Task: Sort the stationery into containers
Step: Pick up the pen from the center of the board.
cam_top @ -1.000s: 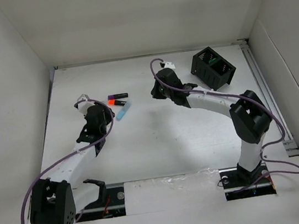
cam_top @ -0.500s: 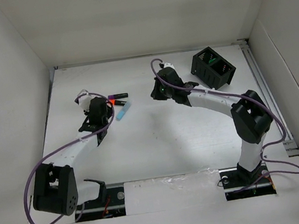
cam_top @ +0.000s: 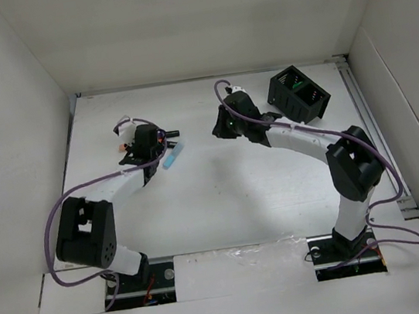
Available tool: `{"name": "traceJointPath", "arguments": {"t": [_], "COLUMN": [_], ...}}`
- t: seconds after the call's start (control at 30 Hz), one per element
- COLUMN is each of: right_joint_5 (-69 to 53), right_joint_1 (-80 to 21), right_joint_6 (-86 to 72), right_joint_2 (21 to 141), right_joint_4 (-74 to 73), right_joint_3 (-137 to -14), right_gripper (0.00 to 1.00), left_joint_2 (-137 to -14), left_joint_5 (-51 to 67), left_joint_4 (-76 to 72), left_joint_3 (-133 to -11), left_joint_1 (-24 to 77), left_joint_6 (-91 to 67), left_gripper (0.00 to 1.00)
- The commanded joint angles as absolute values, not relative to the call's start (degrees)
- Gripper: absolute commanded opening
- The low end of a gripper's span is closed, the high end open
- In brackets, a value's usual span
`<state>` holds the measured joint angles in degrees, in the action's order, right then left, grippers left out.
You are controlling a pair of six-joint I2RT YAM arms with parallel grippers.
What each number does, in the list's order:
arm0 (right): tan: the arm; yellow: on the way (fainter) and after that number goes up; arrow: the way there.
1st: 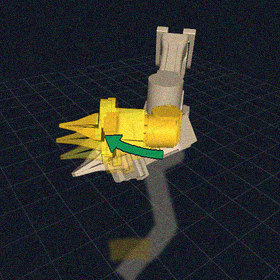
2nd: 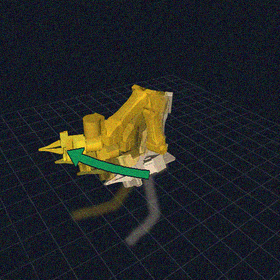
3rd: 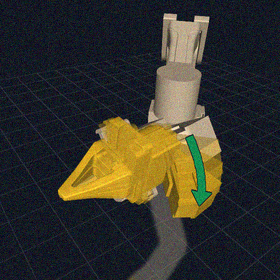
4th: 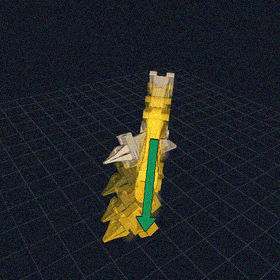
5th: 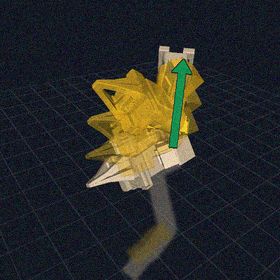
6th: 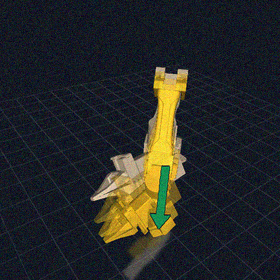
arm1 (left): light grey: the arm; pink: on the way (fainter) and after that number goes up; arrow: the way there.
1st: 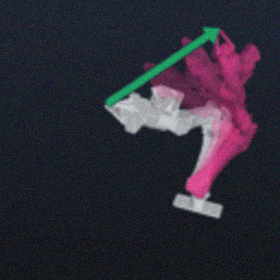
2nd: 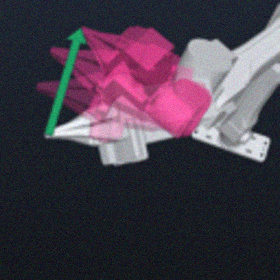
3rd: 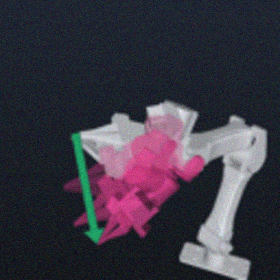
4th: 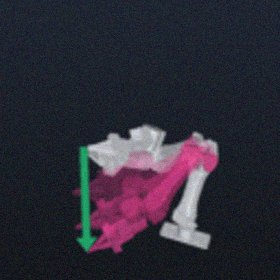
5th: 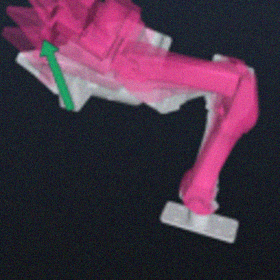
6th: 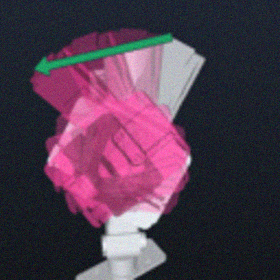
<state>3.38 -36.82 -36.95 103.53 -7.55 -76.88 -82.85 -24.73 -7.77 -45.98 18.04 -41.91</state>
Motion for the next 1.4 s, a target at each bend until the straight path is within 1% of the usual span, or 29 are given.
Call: {"name": "traceJointPath", "arguments": {"t": [0.0,0.07,0.2,0.33,0.53,0.6,0.73,0.83,0.93,1.0,1.13,1.23,1.3,1.37], "right_joint_5": [1.8,1.8,1.2,1.2,1.2,0.7,0.7,0.7,0.7,0.7,0.2,-0.4,-0.4,-0.4], "right_joint_1": [-36.1,-36.1,-35.6,-35.1,-35.1,-34.5,-34.5,-34.0,-34.0,-34.0,-33.5,-33.5,-33.5,-33.5], "right_joint_6": [-36.1,-35.6,-35.6,-35.6,-35.6,-35.6,-35.6,-35.6,-35.6,-35.6,-36.2,-36.2,-36.2,-36.2], "right_joint_2": [102.2,102.2,102.2,102.2,102.2,102.2,102.2,102.2,102.2,102.2,102.7,103.3,103.3,103.3], "right_joint_4": [-7.0,-7.0,-7.0,-7.0,-7.0,-7.0,-7.0,-7.0,-7.0,-7.0,-7.0,-7.0,-7.0,-7.0], "right_joint_3": [-77.0,-77.0,-77.0,-76.5,-76.5,-76.5,-76.5,-76.5,-76.5,-76.5,-75.9,-76.5,-76.5,-76.5], "right_gripper": [0.19,0.23,0.25,0.27,0.27,0.27,0.27,0.28,0.28,0.29,0.29,0.29,0.29,0.3], "left_joint_2": [-85.6,-88.9,-93.6,-97.5,-101.6,-102.8,-105.2,-105.2,-103.4,-101.3,-95.1,-93.4,-93.4,-96.5], "left_joint_5": [-26.5,-25.9,-25.3,-23.6,-26.0,-26.0,-26.0,-25.0,-23.5,-22.2,-24.1,-24.7,-25.9,-27.4], "left_joint_4": [-7.5,-7.5,-8.0,-9.4,-9.4,-8.9,-8.9,-8.3,-9.6,-11.0,-13.4,-13.4,-11.6,-9.7], "left_joint_3": [-50.1,-51.8,-54.0,-56.9,-59.4,-60.1,-60.1,-60.1,-56.7,-54.7,-48.7,-48.7,-51.7,-54.8], "left_joint_1": [18.8,18.8,18.8,18.8,24.5,25.0,25.0,25.0,25.0,25.0,25.7,25.7,25.7,25.7], "left_joint_6": [-42.6,-43.1,-43.2,-43.2,-42.1,-42.1,-42.6,-42.6,-42.6,-42.6,-42.6,-42.6,-42.6,-42.6], "left_gripper": [0.31,0.32,0.32,0.32,0.32,0.32,0.35,0.36,0.36,0.36,0.36,0.39,0.41,0.45]}}
